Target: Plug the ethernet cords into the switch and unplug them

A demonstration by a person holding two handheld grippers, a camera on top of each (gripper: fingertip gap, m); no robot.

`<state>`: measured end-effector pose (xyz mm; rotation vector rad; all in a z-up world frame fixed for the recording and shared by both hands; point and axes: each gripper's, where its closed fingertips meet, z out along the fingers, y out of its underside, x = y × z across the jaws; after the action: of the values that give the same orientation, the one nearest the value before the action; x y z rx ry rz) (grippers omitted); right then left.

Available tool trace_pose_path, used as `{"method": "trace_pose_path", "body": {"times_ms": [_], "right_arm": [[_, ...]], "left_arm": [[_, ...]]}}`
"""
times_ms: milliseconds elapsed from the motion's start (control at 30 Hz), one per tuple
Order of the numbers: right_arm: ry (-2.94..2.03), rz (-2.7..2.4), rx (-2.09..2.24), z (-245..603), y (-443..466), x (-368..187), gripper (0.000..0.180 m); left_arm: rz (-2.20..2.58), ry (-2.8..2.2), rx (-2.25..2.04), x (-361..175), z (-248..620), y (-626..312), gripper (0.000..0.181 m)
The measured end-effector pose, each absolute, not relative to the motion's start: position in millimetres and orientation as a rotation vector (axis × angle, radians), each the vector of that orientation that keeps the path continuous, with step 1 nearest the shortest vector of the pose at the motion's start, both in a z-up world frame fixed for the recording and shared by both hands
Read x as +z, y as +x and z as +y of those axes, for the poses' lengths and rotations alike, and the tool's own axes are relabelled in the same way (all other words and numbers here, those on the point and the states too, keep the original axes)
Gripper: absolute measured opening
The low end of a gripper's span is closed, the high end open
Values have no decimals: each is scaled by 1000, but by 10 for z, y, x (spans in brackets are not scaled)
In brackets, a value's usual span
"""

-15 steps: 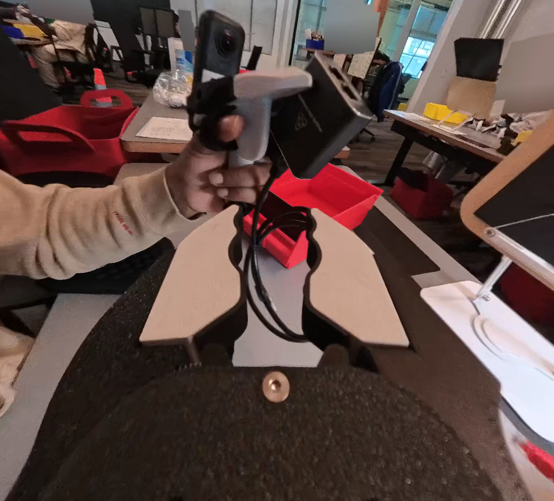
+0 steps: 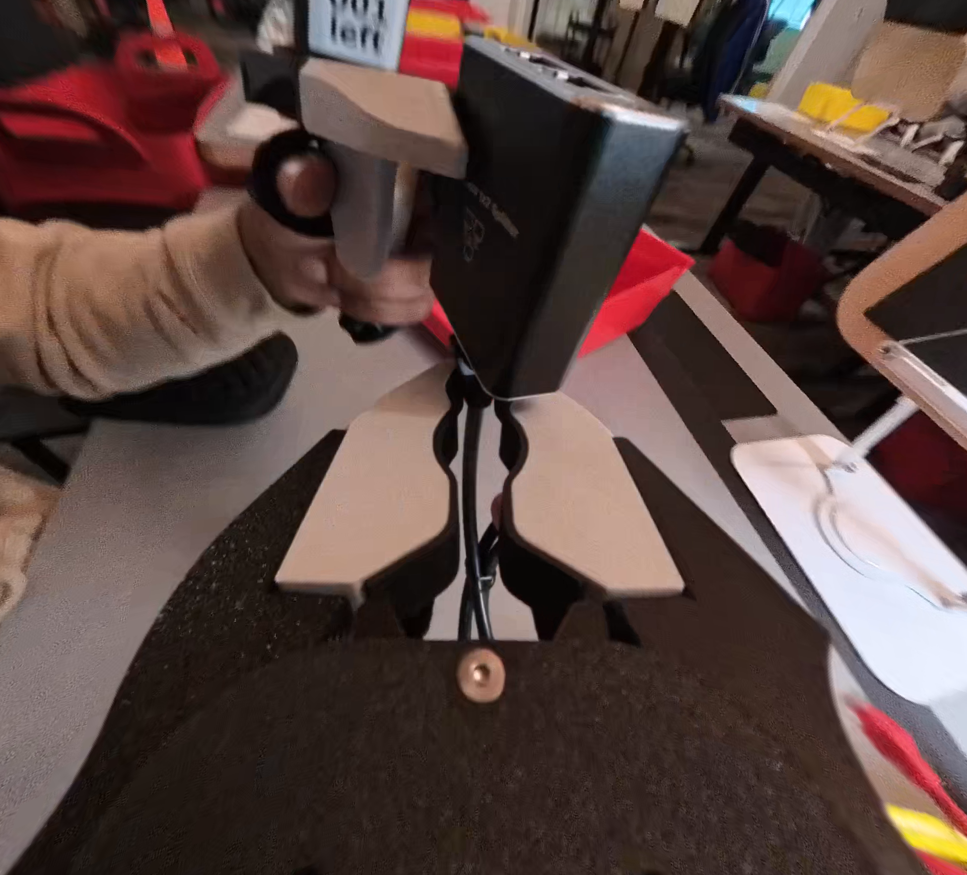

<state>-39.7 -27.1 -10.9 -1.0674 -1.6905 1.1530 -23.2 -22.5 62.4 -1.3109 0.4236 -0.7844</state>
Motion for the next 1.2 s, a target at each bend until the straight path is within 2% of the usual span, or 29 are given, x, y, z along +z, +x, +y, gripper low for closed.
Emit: {"method": "trace_pose_path", "body": {"times_ms": [167,333,367,433,467,567,667,800,867,1033,1133,1200], "right_arm": [[-1096,-2040,392,265,118,-566,10],[-1099,-2319,193,128,243,-1062,9],[-1087,-2351,209,67,225,-1113,9],[-1075,-2374,168,77,231,-1169,9],[-1064,-2345,147,130,219,-1144,9],[-1044,-2168,273,231,121,-844,11],[-987,-1889,504,267,71,-268,17],[-911,-1540,1027,163,269,533,18],[-911,-1521,1229,107,311,590,21],[-1009,-1528,1537,72,-23,240,35],[-1018,-1443,1757,14,-138,217,35],[-975,-1411,1857,-28,-97,280,28]], "left_arm": [[672,-1624,-606,212,-275,-273,34],[954,-1920,-397,-521,-252,39,54],[1002,-1966,-313,-680,-209,52,52],[1084,-1971,-234,-847,-166,99,30],[1073,-1957,-237,-842,-137,115,28],[964,-1872,-285,-634,-54,41,27],[830,-1752,-390,-318,-44,-135,26],[606,-1572,-582,93,-50,-444,26],[510,-1471,-680,257,-69,-584,26],[442,-1369,-858,419,-146,-588,26],[522,-1401,-863,368,-182,-367,26],[569,-1449,-853,305,-191,-229,26]]}}
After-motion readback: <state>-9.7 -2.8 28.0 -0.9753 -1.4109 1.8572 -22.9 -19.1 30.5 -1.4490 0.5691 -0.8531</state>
